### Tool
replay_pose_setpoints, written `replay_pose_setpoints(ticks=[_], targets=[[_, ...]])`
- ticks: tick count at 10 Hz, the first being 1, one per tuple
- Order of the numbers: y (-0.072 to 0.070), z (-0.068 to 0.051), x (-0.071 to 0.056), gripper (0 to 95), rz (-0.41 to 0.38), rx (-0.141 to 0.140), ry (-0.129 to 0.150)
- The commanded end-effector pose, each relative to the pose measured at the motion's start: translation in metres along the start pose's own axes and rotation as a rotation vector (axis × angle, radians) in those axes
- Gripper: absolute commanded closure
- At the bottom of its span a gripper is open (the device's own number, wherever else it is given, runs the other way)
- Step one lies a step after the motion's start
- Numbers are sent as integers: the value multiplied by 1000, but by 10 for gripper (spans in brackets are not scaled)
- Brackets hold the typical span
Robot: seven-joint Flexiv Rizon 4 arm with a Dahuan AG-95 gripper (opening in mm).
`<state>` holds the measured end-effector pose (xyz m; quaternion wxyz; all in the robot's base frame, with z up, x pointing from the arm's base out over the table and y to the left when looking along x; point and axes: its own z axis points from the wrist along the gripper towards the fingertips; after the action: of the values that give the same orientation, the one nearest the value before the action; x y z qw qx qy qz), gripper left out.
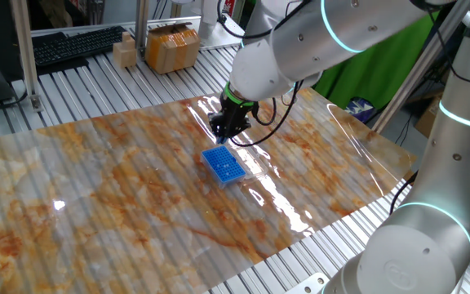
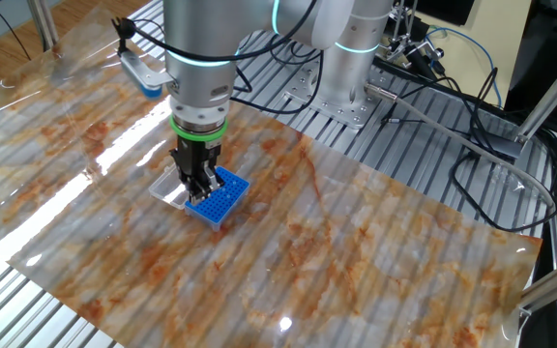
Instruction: Insert a small pipette tip into the holder for small pipette tips
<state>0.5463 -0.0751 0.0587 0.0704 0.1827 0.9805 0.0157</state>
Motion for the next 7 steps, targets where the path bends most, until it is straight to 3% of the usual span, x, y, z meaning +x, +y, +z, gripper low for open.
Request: replay_pose_setpoints(ticks=[1,7], targets=[[0,1,1,950,1,-5,-1],[0,3,3,950,-2,-11,-15]])
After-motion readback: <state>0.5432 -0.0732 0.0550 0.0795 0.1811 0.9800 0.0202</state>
